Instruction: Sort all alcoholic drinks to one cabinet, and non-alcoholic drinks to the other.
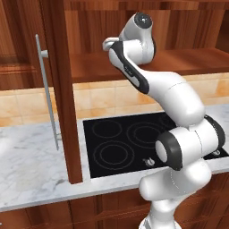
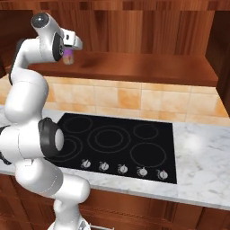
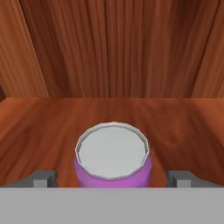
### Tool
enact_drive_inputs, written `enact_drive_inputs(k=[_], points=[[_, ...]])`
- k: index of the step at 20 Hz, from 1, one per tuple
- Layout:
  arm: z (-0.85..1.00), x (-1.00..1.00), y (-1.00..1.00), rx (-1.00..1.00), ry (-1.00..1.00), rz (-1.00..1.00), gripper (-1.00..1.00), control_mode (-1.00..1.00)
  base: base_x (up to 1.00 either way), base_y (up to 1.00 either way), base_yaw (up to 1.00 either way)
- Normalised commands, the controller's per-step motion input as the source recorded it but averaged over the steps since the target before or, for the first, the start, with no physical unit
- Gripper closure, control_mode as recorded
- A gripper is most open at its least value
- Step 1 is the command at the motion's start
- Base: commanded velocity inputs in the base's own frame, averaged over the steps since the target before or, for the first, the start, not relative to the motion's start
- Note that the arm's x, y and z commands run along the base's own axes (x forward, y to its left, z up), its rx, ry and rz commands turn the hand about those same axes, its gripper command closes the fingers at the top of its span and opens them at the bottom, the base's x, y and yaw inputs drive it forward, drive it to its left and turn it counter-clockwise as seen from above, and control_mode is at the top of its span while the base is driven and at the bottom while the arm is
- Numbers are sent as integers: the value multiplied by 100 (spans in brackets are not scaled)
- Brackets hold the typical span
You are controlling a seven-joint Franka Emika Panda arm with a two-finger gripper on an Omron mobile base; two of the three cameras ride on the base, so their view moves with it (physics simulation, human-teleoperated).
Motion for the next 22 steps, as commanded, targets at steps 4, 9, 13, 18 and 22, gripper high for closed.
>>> enact_drive_inputs(k=[4, 9, 13, 18, 22], points=[[-7, 0, 0, 0, 0, 0, -100, -100, 0, 0, 0], [0, -26, 0, 0, -4, 0, -100, -100, 0, 0, 0], [0, -94, -13, 0, -15, 0, -100, -100, 0, 0, 0], [0, -100, -26, 0, -13, 0, -100, -100, 0, 0, 0], [-1, -100, -37, 0, -4, 0, -100, -100, 0, 0, 0]])
